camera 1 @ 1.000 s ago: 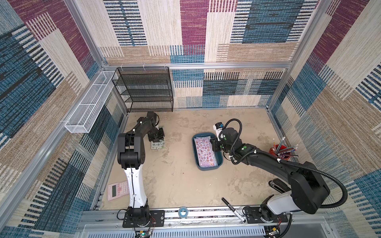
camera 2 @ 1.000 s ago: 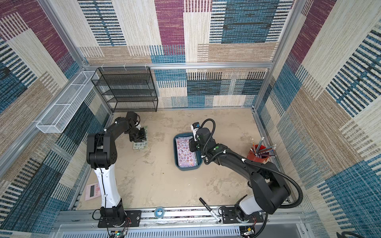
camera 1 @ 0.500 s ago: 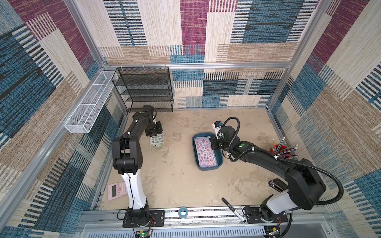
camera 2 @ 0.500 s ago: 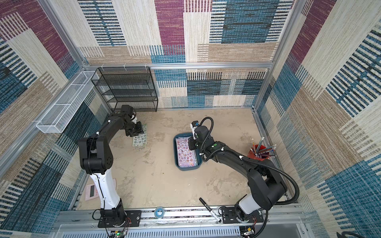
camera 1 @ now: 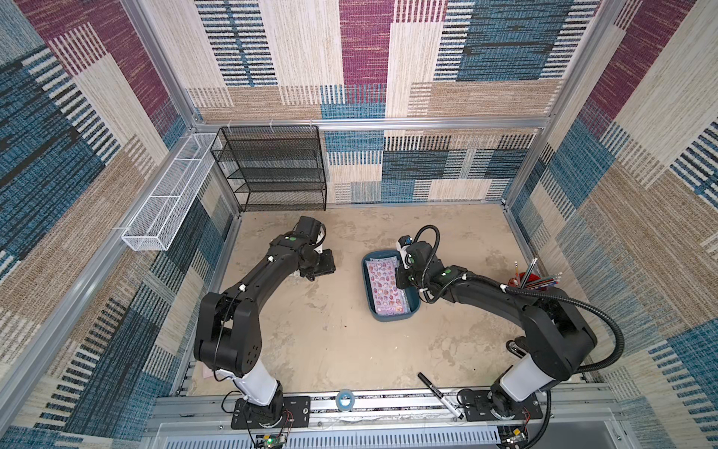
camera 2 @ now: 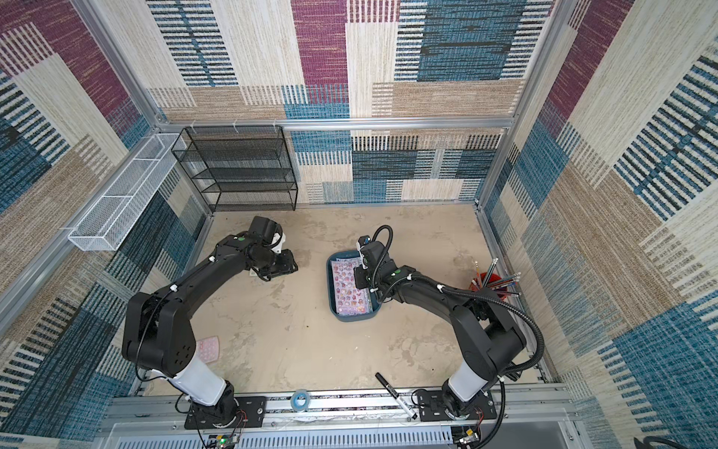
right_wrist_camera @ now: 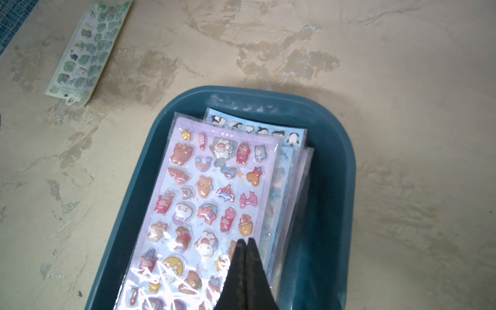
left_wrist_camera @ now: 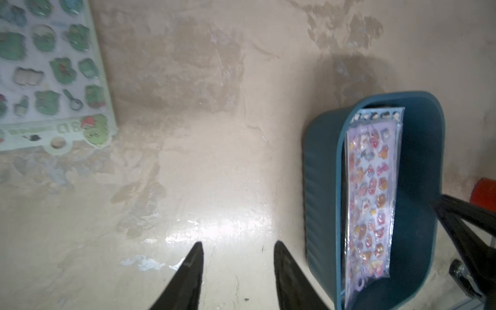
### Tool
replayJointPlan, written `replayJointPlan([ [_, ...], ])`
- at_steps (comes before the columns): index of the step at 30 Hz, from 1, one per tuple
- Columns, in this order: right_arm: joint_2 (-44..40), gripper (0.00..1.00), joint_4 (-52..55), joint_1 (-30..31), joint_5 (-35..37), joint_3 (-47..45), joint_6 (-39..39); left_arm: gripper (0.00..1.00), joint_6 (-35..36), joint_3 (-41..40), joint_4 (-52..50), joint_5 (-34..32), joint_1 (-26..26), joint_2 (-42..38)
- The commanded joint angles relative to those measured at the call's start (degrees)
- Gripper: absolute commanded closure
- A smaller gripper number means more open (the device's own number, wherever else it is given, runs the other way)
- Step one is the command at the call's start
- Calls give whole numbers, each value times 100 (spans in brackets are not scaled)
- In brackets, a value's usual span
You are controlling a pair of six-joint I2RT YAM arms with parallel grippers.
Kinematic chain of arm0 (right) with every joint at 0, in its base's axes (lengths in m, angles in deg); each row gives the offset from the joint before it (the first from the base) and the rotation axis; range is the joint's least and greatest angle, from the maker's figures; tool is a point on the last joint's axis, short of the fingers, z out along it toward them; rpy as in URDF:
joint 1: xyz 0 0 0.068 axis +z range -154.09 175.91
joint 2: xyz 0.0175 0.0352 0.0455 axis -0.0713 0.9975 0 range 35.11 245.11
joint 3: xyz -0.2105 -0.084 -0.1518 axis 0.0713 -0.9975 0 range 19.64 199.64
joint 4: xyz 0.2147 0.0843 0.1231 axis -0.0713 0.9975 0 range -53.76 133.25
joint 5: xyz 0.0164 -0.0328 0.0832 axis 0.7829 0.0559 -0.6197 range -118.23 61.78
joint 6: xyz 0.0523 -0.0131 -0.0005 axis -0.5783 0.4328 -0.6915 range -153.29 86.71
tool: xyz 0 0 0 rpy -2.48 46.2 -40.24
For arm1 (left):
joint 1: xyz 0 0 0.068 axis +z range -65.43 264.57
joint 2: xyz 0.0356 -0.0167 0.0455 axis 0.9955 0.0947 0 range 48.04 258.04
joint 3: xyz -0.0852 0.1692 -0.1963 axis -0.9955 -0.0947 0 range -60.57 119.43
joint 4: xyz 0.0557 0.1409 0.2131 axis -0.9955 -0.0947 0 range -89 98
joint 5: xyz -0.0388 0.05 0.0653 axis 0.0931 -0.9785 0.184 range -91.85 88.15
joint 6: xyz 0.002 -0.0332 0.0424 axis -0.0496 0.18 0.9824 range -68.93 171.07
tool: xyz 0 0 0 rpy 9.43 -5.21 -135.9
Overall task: Take the stickers out of the storage box
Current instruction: Pick up the sticker from the storage box.
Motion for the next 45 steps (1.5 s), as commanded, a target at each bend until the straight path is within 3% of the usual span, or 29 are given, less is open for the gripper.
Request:
replayJointPlan([
  [1,204,100,-97,-4,-321,39,-150,52,-433,-338,812,351,-187,-124],
  [7,567,100,-298,4,-749,40,-423,49,-726,-527,1394,767,-461,36],
  [17,660,100,-1396,24,-2012,-562,-1244,48,-859,-109,1579,993,-793,625],
  [23,735,100,-1735,19,-2289,-696,-1473,56,-789,97,1439,984,-883,744],
  [29,715,100,-1860,21,-2282,-754,-1580,69,-796,167,1323,923,-931,859],
  [32,663,100,-1809,24,-2179,-745,-1558,83,-802,236,1269,985,-957,936],
  [34,631,100,-1768,23,-2117,-747,-1547,99,-785,299,1251,984,-983,964],
  [40,218,100,-1605,24,-1770,-764,-1427,100,-721,471,1184,1054,-1019,928],
  [45,-600,88,-1227,6,-1112,-654,-1110,100,-527,749,1085,1202,-1023,744],
])
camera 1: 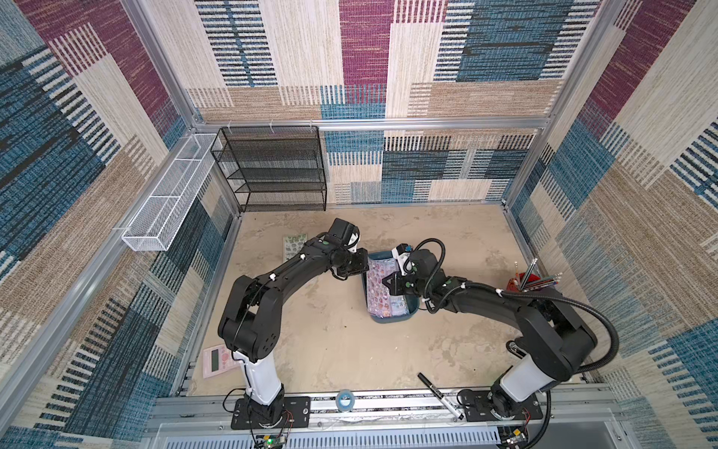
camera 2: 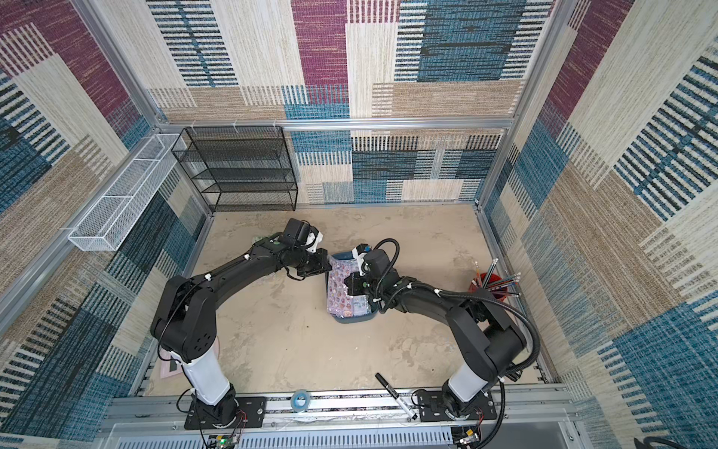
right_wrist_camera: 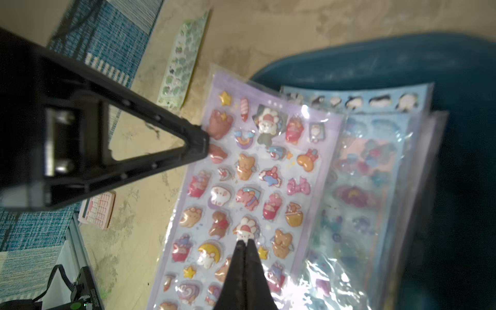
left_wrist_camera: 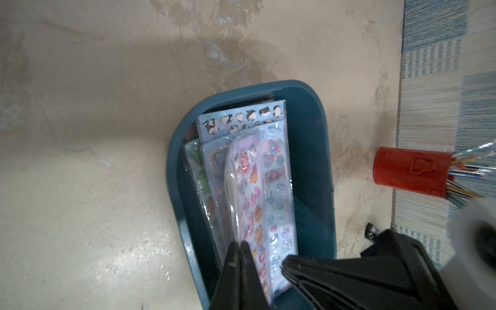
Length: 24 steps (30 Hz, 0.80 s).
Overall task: Take the stickers out of the storage box
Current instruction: Pick up the sticker from the storage box.
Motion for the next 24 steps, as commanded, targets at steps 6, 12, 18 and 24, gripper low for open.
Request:
replayJointPlan([
  [6,-955,68,586,-122,818,329,546,100,566,434,-100,398,16,-566],
  [12,-1475,34,179,-476,-239,189,658,100,618,326,331,810,83,-1166],
  [18,-1971,24,-748,-775,-1465,-200,483,100,314,96,998,1485,211,-1556],
  [24,-1938,23,-1263,-856,-2032,-362,215,100,-253,-165,1876,2236,369,-1632],
])
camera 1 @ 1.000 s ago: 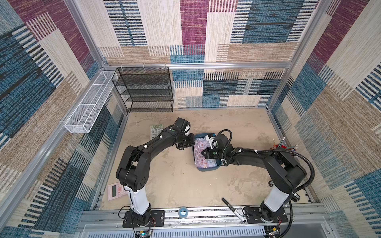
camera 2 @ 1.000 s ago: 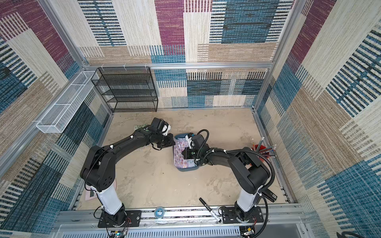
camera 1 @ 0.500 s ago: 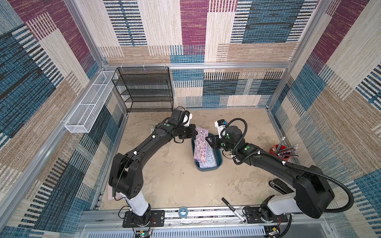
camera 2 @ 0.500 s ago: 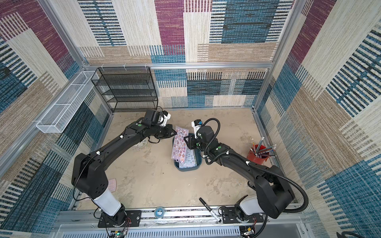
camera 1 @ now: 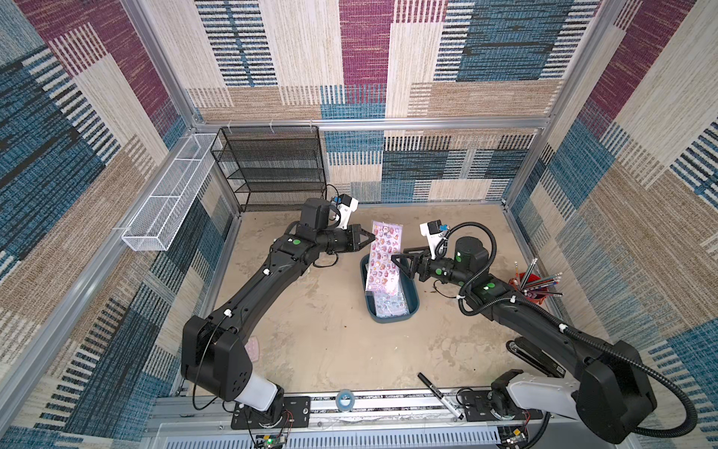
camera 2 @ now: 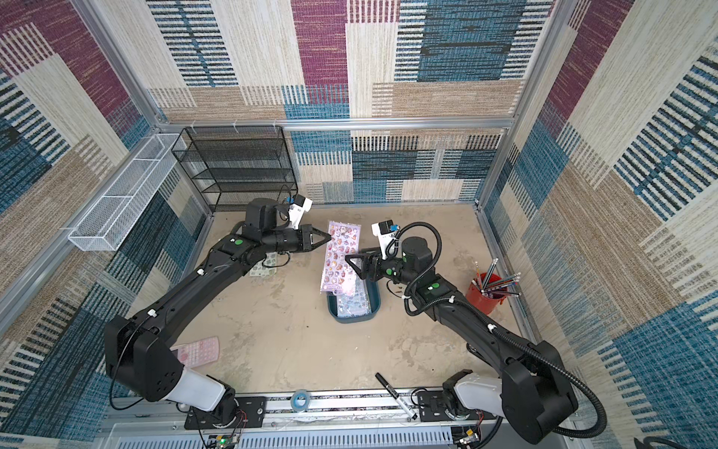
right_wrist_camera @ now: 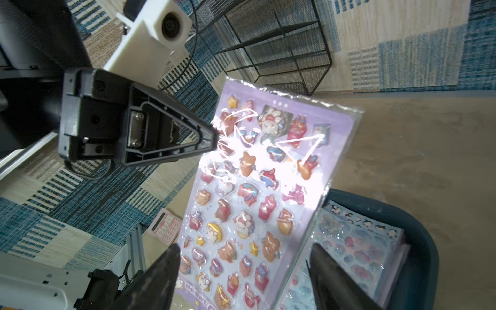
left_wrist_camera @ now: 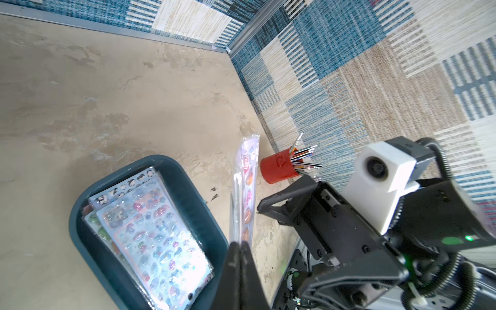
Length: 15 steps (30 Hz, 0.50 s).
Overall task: Take the stickers out of the storage box
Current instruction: Pick up the sticker from the storage box.
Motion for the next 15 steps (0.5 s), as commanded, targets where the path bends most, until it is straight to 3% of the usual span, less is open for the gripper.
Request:
replayJointPlan([
  [1,15,23,-638,-31,-548,-64,-258,100,-474,-102,810,649,71,-32],
  [8,189,27,-1615,-113,-1225,-216,-881,100,-814,-217,1280,988,158,-14],
  [15,583,38,-2427,-137,-1707,-243,-1522,100,-890,-289,1359,1051,185,-58],
])
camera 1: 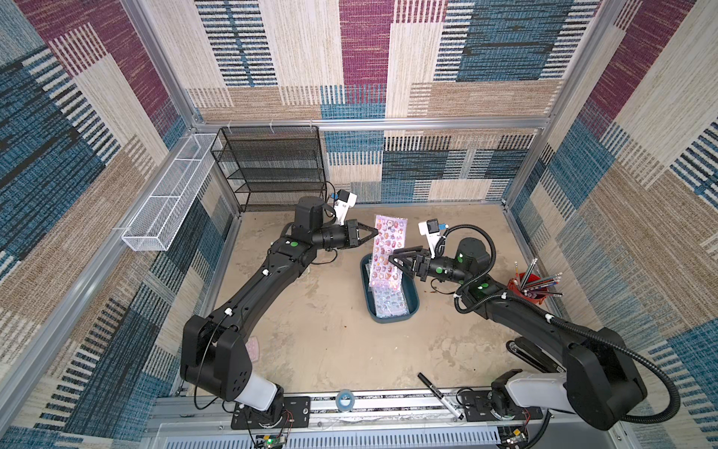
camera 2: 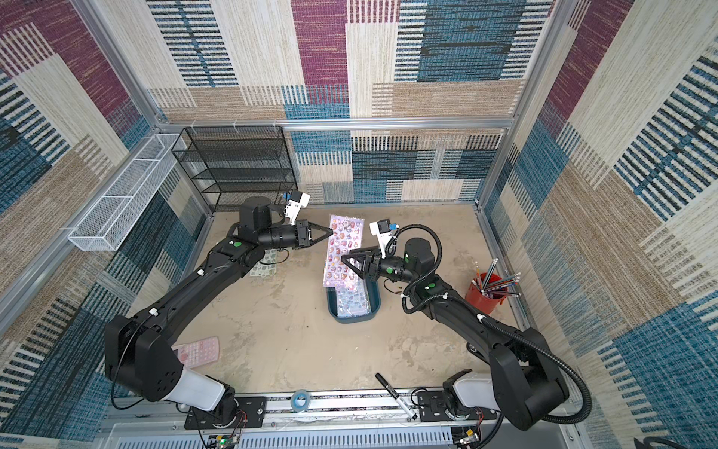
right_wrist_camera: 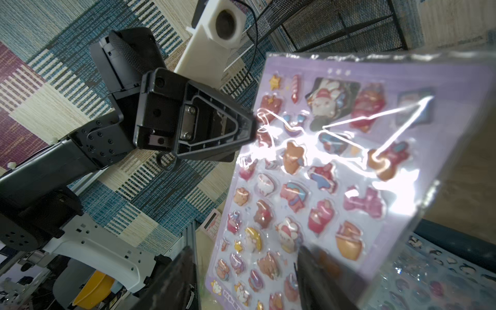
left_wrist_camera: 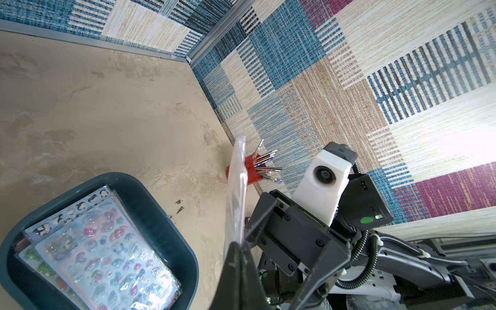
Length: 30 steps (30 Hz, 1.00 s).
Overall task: Take the stickers out of the storage box
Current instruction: Pick up the sticker from the storage box.
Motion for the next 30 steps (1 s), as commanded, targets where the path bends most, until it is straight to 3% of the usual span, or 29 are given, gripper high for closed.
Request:
replayJointPlan([
  [1,154,38,-674,-3,-367,14,-463,100,-301,-38,287,197,13,-54],
  [6,113,31,-308,-118,18,33,-312,100,-330,-49,255,252,125,-216],
  [10,-27,29,584,-244,555,191,181,100,-295,-82,180,256,213,-391],
  [14,64,31,783,-254,427,345,281,100,-321,-161,208,230,261,-504],
  [19,245,52,-165,-241,-455,336,-350,100,-529,-225,450,289,280,-395],
  [24,252,98,-380,-210,-475,251,-545,100,-682,-234,683,345,278,-276],
  [27,195,100,-337,-211,-363,163,-551,99,-640,-216,644,331,278,-282],
  [30,158,100,-126,-211,-207,183,-445,67,-488,-225,473,224,278,-369],
])
